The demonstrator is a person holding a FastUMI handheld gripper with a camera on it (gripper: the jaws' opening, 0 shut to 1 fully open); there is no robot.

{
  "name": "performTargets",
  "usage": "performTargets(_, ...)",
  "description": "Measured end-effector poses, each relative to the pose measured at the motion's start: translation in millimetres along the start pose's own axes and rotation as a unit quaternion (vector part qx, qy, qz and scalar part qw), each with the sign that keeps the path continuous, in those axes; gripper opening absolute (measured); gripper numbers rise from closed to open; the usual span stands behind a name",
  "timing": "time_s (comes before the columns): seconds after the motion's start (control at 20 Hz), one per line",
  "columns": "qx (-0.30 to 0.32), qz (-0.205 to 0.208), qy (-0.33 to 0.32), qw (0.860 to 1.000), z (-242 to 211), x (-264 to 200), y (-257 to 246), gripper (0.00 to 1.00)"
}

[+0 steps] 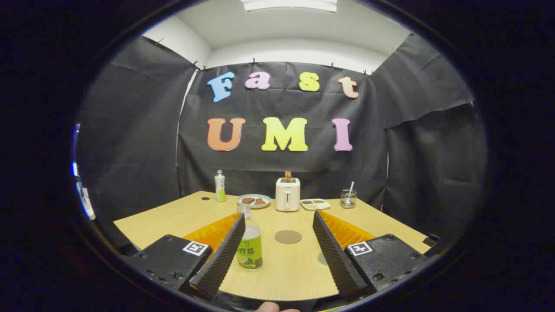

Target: Take the bottle from table, then pour the juice into the cup, finally place the bottle on the coaster

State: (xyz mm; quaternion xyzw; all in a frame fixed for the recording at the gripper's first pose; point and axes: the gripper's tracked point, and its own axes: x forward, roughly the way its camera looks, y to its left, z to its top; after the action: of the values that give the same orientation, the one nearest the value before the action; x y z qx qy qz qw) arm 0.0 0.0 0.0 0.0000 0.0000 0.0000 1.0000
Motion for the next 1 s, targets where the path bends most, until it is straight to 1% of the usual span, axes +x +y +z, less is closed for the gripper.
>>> performTargets(0.05,-0.004,-0.01,0.0,1.0,-1.1,-2.2,-5.9,1.0)
performTargets(0.15,-0.015,-0.015,0.006,1.0,-3.5,-6.0,-6.9,1.0)
performTargets(0.4,-0.025,-0.008,-0.005,1.0,1.9,-13.9,-3.8,1.0)
performTargets(0.55,-0.018,-0.001,-0.008,1.0,4.3,-14.6,-3.2,1.0)
performTargets(1.0,-0.008,-0.011,-0.007,1.0,2.4,-10.0,-9.0,1.0)
